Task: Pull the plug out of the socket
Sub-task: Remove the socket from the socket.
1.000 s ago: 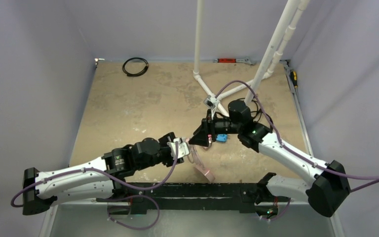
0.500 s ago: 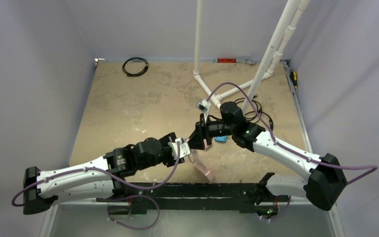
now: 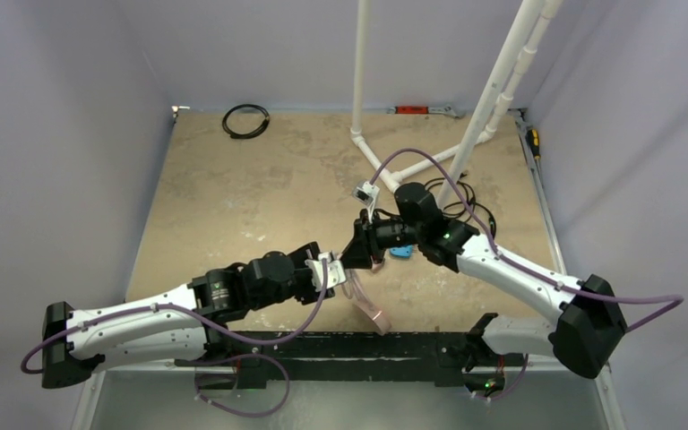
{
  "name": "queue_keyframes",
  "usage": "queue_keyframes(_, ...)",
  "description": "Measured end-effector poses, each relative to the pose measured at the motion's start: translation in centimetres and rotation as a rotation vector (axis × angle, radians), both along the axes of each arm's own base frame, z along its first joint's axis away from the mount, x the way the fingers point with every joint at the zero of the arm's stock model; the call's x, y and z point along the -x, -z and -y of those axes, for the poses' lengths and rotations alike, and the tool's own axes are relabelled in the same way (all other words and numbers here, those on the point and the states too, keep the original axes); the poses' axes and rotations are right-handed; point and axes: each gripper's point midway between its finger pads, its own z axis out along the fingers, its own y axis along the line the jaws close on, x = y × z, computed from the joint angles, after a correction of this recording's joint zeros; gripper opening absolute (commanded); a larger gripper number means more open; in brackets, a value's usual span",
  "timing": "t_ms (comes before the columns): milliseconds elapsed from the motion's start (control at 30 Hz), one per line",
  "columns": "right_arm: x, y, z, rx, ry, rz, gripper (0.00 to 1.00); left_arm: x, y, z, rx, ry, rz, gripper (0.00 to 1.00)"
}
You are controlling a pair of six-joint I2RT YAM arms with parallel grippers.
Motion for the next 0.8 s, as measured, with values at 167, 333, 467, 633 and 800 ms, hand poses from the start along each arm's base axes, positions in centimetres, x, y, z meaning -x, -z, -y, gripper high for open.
queue_keyframes(167,-0.4,0.3,-0.3,0.031,0.006,-0.011,0.0,-0.5,0.1,-0.5,-0.016,-0.043,0.013,0.0)
queue_keyframes(333,-0.8,0.4,-0.1,0.061,0.031,-0.005,0.0,-0.8,0.4,-0.5,-0.023,-0.077,0.014,0.0)
queue_keyframes(467,-1.2,0.3,0.7,0.091,0.079,0.005,0.0,-0.8,0.4,-0.1,-0.018,-0.074,0.015,0.0)
queue_keyframes(633,-2.0,-1.6,2.5,0.129,0.211,0.069,0.0,-1.1,-1.3,1.2,0.063,-0.06,0.042,0.0)
queue_keyframes(800,-2.3,-1.9,3.8,0.18,0.278,0.088,0.0,-1.1,-1.6,2.3,0.083,-0.03,0.055,0.0)
